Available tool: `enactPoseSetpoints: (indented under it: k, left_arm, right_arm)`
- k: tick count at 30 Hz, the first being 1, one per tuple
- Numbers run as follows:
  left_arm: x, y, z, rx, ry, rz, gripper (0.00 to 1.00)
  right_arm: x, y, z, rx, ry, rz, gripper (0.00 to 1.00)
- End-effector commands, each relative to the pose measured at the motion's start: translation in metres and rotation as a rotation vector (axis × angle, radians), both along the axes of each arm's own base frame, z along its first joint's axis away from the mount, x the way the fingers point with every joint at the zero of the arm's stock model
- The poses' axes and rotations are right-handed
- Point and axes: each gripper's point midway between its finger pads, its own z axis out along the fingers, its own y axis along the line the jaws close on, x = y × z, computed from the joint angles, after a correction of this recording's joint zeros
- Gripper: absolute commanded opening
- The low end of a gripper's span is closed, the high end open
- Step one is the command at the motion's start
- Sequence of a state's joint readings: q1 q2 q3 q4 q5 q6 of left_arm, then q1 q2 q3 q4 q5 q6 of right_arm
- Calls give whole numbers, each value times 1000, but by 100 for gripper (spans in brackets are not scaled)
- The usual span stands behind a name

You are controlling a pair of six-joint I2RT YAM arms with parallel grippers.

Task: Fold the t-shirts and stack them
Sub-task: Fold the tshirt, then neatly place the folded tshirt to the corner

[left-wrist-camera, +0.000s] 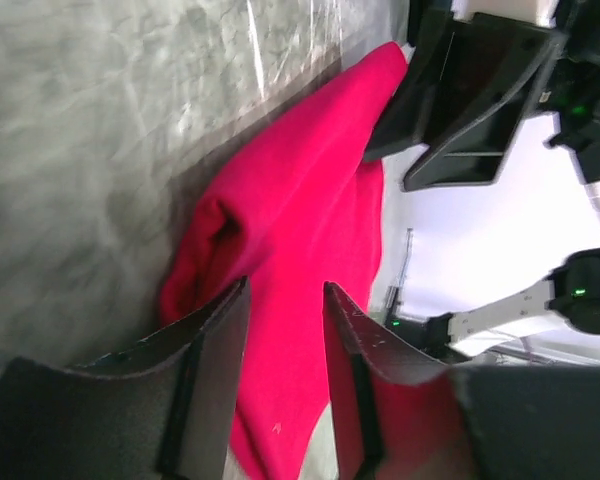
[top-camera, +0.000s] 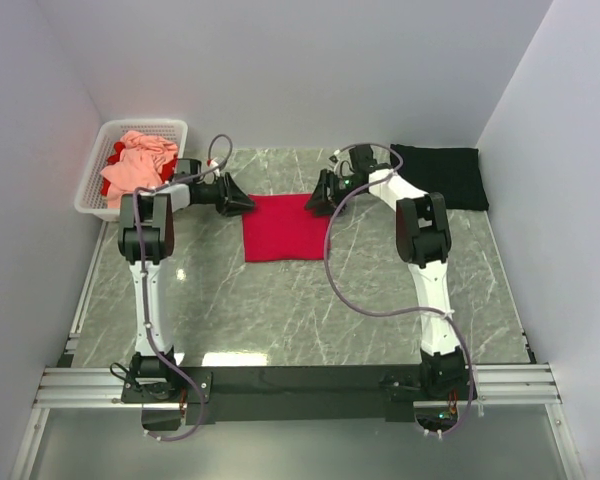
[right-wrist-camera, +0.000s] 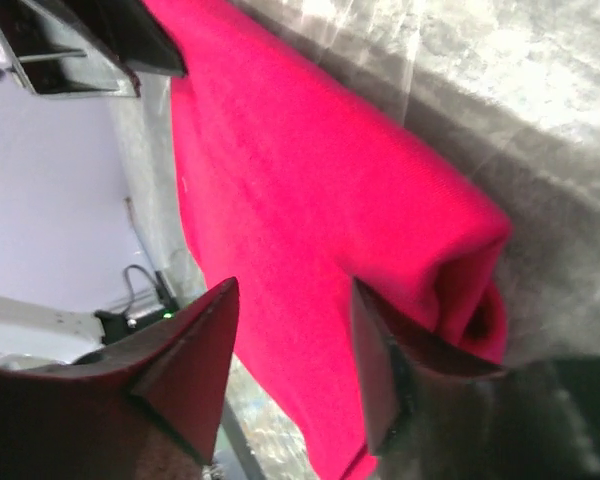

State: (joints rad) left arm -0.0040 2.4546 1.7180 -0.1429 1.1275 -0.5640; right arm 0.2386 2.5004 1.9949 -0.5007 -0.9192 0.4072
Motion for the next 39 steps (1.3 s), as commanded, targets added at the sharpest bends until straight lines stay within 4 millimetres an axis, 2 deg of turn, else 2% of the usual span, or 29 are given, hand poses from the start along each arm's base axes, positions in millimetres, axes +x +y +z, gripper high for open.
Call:
enactPoseSetpoints:
  k: [1,3,4,5,6,7,8,9,10,11,13,14,16,17,19,20,22,23,24,26,27,32,33,35,39]
  left_arm:
    - [15,29,33,138,-179,32,45]
    - [6,33,50,196,-290,-7,47]
    - [3,34,84,231,-392,-6,48]
    - [2,36,91,302,-493,-28,48]
    - [-11,35,113,347,-579,-37,48]
    - [-15,40,120,398,-642,-36,48]
    - [-21,24,121,488,-761,-98,49]
    - [-35,18,131,528,-837,-111,49]
    - [-41,14,131,572,-877,-129,50]
    - [-56,-4,124,605,-936,-205,50]
    - [-66,-17,131,682,-1028,-236,50]
    - [-83,-41,121,687,-1073,-316,50]
    - [-93,-62,124,722,-1157,-362,50]
    - [-107,-84,117,724,-1207,-427,49]
    - [-113,-99,110,759,-1247,-462,49]
    - [-122,-117,107,751,-1288,-506,48]
    - [-125,-128,94,771,-1289,-537,48]
    - [-133,-140,91,761,-1304,-567,48]
    - [-136,-145,79,766,-1297,-593,49]
    - [-140,-158,72,775,-1332,-612,48]
    - [-142,-162,63,776,-1327,-629,48]
    - [-150,-185,44,722,-1353,-701,48]
    - [-150,-188,36,714,-1347,-719,48]
    - [-149,-194,34,702,-1358,-734,46]
    - [-151,-196,17,700,-1352,-777,46]
  right_arm:
    - [9,-18,55,-106,-175,-39,59]
    - [-6,-20,77,-135,-230,-25,61]
    - [-14,-22,114,-140,-301,-38,61]
    - [-25,-31,105,-197,-287,-62,61]
    - [-35,-33,108,-226,-293,-64,63]
    - [-46,-36,126,-242,-335,-75,65]
    - [-59,-45,109,-299,-316,-74,67]
    - [-68,-52,104,-321,-289,-74,67]
    - [-75,-56,106,-331,-289,-78,67]
    - [-82,-62,97,-347,-268,-76,67]
    - [-84,-73,91,-340,-237,-108,67]
    - [-87,-76,85,-321,-188,-137,67]
    - [-86,-79,80,-277,-145,-163,67]
    - [-88,-84,75,-251,-99,-188,67]
    - [-89,-82,69,-177,-49,-199,67]
    - [-92,-84,60,-164,2,-226,67]
    - [-93,-84,52,-135,27,-242,67]
    - [-91,-86,52,-124,36,-265,67]
    - [-87,-87,51,-112,20,-277,67]
    - [-87,-88,44,-103,50,-291,67]
    - [-85,-89,40,-98,59,-299,67]
    - [-84,-90,27,-68,119,-352,66]
    - [-82,-89,27,-61,114,-354,66]
    - [-83,-89,25,-50,128,-364,66]
    - [-84,-89,24,-49,124,-368,66]
